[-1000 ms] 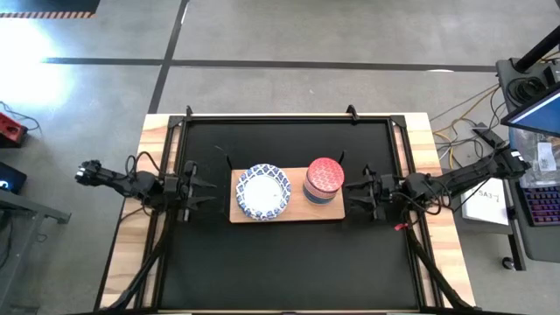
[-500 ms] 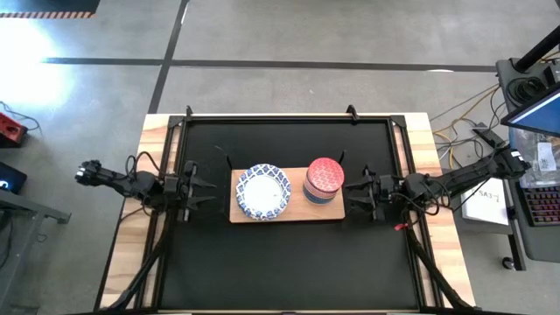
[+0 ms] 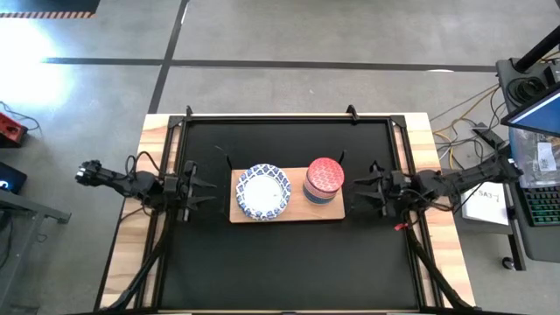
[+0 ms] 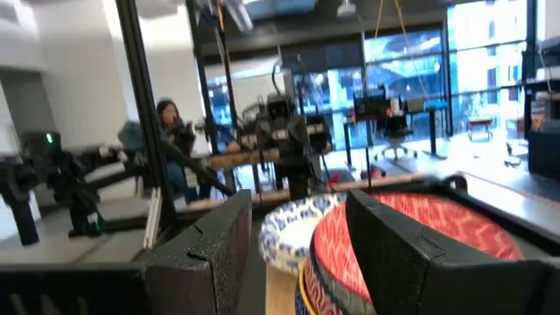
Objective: Place and stack bowls onto a shelf
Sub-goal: Return to Home Position
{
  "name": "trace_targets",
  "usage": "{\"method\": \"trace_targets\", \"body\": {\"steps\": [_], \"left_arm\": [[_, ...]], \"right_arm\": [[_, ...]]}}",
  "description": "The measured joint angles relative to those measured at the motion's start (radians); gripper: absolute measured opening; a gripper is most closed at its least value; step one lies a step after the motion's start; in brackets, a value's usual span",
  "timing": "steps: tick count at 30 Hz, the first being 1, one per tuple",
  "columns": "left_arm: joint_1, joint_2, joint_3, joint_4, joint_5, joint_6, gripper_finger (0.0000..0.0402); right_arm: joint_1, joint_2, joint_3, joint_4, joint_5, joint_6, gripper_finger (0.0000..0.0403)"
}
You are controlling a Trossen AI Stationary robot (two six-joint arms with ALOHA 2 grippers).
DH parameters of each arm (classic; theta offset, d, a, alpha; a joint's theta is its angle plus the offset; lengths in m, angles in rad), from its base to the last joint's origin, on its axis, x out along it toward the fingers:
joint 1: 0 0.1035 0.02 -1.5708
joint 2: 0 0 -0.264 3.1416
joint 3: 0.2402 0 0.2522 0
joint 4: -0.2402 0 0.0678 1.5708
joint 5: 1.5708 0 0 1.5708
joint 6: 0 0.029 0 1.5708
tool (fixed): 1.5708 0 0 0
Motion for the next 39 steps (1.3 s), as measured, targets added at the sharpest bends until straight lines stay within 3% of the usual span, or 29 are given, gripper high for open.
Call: {"method": "trace_targets", "body": {"steps": [6,16,39], "left_arm": [[0.0,0.0,0.0,0.0,0.0,0.0,0.0142],[0.07,0.0,0.0,-0.002,0.0,0.0,0.0142],[0.678,0.0,-0.001,-0.002,0.0,0.0,0.0142]], "right_arm": [[0.0,-0.158,-0.001,-0.05,0.0,0.0,0.0176],[-0.056,-0.274,-0.002,-0.045,-0.001,0.0,0.0176],[-0.444,-0.3,-0.003,-0.048,0.0,0.0,0.0176]]}}
